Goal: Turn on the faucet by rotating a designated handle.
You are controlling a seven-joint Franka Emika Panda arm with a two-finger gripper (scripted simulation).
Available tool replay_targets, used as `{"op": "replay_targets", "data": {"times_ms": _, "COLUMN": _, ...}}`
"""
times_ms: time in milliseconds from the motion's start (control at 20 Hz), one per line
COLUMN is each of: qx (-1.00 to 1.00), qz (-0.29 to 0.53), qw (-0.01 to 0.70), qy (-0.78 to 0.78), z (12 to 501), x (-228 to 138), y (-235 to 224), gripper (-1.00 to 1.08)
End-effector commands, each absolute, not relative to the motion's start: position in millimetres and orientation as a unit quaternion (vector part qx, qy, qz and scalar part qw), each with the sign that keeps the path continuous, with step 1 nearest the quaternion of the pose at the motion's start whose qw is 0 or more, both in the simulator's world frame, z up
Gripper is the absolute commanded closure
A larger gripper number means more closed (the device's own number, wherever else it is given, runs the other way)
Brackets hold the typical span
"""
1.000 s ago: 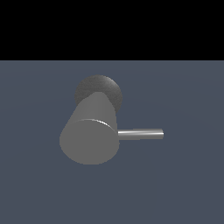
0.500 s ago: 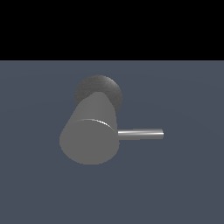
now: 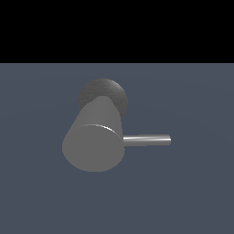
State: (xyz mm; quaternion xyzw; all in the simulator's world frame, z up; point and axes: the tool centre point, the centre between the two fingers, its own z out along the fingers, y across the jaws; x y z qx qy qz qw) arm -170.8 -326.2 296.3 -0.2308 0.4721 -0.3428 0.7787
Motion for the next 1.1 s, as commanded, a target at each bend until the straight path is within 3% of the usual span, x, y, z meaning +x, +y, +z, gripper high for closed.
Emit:
{"op": "replay_targets", "data": {"times_ms": 0, "qx": -0.228, "qz": -0.34, "qw": 0.779, "qy": 0.475, "z": 293, "x": -170, "y": -325, "gripper": 1.08}}
{"op": "replay_targets", "data": {"times_ms": 600, "qx": -0.166, "qz": -0.272, "qw": 0.775, "qy": 0.546, "z": 225, "x": -160, "y": -293, "gripper": 1.08}}
{"op": "replay_targets", "data": {"times_ms": 1050, "qx": -0.089, "qz": -0.142, "qw": 0.749, "qy": 0.642, "z": 131, "x": -156, "y": -211, "gripper": 1.08}}
